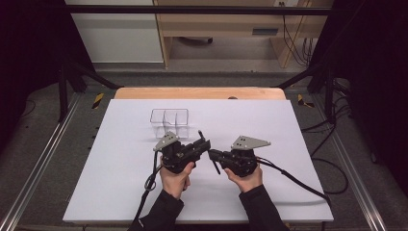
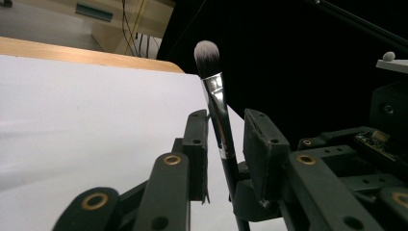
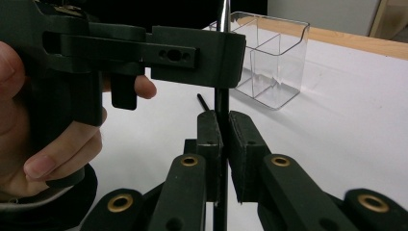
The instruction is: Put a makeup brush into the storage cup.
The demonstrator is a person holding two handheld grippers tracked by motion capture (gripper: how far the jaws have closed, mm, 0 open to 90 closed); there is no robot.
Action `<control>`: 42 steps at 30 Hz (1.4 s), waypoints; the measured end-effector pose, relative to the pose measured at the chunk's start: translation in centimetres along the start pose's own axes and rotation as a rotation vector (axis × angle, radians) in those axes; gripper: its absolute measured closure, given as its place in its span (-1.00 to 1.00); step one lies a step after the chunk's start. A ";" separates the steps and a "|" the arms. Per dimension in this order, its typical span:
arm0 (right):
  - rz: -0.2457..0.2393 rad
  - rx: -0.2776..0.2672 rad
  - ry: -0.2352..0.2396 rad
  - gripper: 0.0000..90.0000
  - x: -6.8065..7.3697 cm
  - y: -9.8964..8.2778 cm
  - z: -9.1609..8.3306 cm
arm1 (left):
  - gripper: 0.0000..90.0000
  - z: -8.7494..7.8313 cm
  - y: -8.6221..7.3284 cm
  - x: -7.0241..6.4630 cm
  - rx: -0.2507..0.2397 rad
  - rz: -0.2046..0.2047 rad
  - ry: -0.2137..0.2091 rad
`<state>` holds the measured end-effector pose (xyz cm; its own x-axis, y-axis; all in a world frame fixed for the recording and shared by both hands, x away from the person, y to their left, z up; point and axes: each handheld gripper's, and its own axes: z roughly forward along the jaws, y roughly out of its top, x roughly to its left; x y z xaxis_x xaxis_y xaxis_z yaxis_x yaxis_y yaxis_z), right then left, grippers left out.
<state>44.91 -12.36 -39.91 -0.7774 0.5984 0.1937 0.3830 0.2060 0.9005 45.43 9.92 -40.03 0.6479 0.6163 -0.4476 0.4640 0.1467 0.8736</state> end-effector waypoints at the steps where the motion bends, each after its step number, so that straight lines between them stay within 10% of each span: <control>1: -0.001 0.000 -0.001 0.87 0.0 0.0 0.0 | 0.59 0.0 0.0 0.0 0.000 -0.002 0.003; 31: -0.005 -0.007 0.010 0.86 0.1 0.0 0.1 | 0.84 -0.1 -0.2 -0.4 -0.021 0.007 -0.015; 42: -0.026 -0.028 -0.027 0.33 0.0 0.1 -0.2 | 0.84 -1.0 0.5 -0.2 -0.017 0.068 0.029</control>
<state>44.83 -12.45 -39.74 -0.7729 0.6141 0.1598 0.3484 0.2002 0.9157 44.92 10.71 -39.33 0.6596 0.6478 -0.3813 0.4089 0.1165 0.9051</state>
